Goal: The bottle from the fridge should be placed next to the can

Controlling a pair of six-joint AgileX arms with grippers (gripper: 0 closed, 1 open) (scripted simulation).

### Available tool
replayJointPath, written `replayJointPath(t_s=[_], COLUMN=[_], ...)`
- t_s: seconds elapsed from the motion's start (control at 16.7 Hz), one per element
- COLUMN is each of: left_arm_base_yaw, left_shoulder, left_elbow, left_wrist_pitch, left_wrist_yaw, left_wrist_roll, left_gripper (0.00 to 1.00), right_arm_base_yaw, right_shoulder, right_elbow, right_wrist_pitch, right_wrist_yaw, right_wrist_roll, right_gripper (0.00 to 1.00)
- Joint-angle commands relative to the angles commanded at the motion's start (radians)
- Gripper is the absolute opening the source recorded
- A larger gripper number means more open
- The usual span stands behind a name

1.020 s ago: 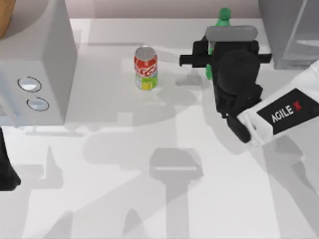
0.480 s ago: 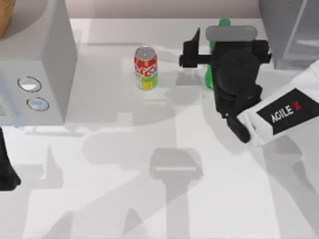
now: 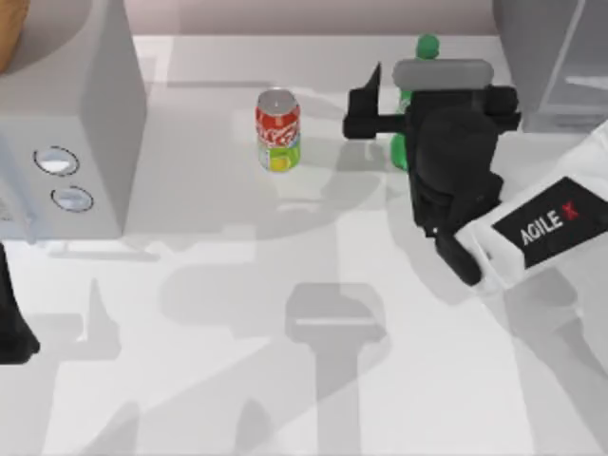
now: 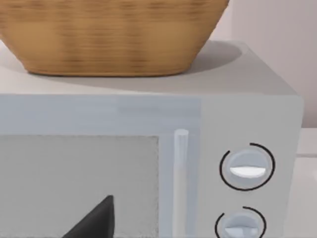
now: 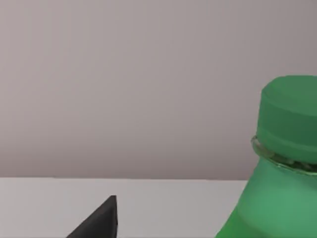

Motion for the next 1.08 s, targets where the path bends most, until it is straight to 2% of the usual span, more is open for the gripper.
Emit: replayJointPath(t_s=[0.36, 0.66, 0.84, 1.08], left_arm_base_yaw=[0.000, 0.000, 0.000, 0.000], left_shoulder=[0.000, 0.000, 0.000, 0.000], left_elbow=[0.000, 0.000, 0.000, 0.000], left_wrist_pitch=[0.000, 0.000, 0.000, 0.000], left_wrist_yaw=[0.000, 0.000, 0.000, 0.000], left_wrist_roll=[0.000, 0.000, 0.000, 0.000], left_gripper=[1.00, 1.00, 1.00, 1.00], right_arm_base_yaw=[0.021, 0.013, -0.009, -0.085], right_shoulder=[-0.034, -0.077, -0.209, -0.512], right_elbow=[-0.069, -0.096, -0.173, -0.302], right_wrist_pitch=[0.038, 0.001, -0.088, -0.238], right_wrist_yaw=[0.021, -0.004, -0.051, -0.122], right_wrist_roll=[0.001, 0.001, 0.001, 0.001], right_gripper=[1.00, 1.00, 1.00, 1.00])
